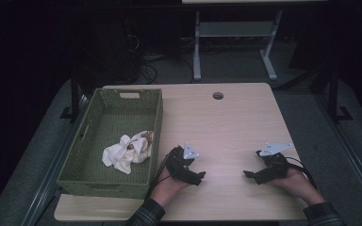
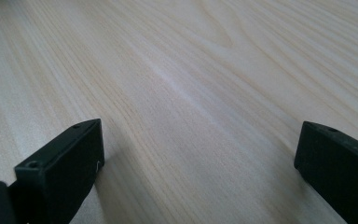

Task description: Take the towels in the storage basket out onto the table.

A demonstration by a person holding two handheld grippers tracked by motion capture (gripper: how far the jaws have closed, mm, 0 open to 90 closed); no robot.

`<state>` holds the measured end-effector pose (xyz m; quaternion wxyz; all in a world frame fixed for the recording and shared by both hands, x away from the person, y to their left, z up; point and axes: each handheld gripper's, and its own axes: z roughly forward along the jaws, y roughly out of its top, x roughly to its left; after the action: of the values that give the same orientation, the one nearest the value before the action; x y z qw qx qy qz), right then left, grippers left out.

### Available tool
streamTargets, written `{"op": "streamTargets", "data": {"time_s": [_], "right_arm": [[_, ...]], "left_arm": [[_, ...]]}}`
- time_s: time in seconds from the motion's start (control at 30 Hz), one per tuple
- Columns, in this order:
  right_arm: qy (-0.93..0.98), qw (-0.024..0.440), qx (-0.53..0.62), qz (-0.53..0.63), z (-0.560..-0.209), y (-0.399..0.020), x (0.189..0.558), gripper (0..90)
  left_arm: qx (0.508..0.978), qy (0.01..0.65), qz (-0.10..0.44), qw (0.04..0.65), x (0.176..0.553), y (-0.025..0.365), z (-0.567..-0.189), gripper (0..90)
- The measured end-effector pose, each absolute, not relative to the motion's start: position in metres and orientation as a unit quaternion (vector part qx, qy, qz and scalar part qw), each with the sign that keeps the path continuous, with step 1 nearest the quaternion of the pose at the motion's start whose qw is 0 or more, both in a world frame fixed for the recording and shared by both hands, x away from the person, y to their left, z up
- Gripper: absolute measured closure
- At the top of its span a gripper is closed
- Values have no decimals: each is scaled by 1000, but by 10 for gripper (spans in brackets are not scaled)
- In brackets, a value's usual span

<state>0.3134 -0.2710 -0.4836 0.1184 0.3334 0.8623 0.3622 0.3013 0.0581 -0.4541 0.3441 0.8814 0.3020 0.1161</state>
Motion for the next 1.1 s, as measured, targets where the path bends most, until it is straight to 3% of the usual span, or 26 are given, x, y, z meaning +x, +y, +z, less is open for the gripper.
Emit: {"op": "streamTargets", "data": {"time_s": [1.1], "right_arm": [[862,118,333,362,-484,-271,313,9]], "left_arm": [[879,302,105,355,305,59,-413,126]]}}
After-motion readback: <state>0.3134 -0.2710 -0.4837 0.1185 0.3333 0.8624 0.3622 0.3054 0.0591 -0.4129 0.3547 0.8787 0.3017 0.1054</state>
